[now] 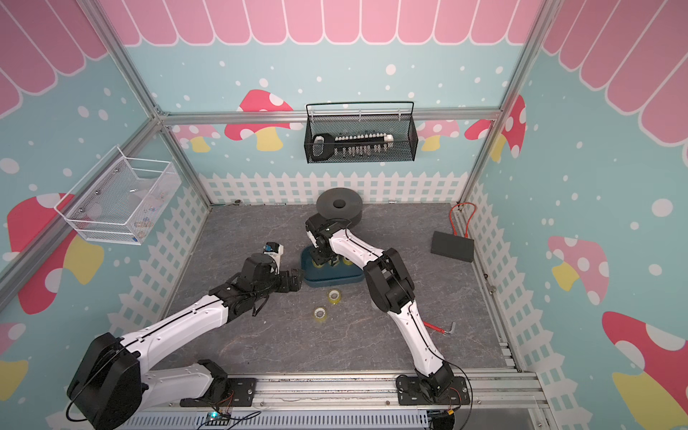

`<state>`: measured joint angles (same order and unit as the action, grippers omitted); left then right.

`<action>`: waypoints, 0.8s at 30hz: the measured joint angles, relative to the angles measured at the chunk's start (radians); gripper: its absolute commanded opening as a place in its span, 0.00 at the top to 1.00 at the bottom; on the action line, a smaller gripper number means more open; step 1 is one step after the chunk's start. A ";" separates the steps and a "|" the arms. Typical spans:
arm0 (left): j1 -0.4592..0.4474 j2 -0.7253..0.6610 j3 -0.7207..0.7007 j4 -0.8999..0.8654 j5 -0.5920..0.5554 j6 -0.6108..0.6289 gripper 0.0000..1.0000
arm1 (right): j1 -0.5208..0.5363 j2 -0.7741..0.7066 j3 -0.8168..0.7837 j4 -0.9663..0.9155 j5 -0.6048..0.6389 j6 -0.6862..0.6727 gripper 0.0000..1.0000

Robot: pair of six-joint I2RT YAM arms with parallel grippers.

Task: Put the transparent tape into the storage box
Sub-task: Place the tape in the storage box, then pick up the tape from the center of the board.

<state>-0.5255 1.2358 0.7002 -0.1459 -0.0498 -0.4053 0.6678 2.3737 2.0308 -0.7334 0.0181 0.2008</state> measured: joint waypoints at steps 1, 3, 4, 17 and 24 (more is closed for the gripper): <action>0.000 0.000 0.000 0.000 0.000 0.000 0.01 | 0.000 0.000 0.003 0.000 0.000 0.000 0.68; 0.000 0.000 0.000 0.000 0.000 0.000 0.01 | 0.000 0.000 0.013 0.000 0.000 0.000 0.69; 0.000 -0.001 0.000 0.000 0.000 0.000 0.01 | 0.000 0.000 0.019 0.000 0.000 0.000 0.69; -0.100 -0.146 -0.009 -0.008 0.005 -0.003 0.01 | -0.013 -0.195 -0.004 -0.034 0.046 0.027 0.72; -0.234 -0.102 -0.037 -0.023 -0.008 -0.089 0.02 | -0.080 -0.495 -0.206 -0.003 0.066 0.084 0.72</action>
<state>-0.7597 1.1336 0.6636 -0.1692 -0.0574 -0.4946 0.5877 1.8786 1.8252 -0.7361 0.0841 0.2844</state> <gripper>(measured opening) 0.986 0.284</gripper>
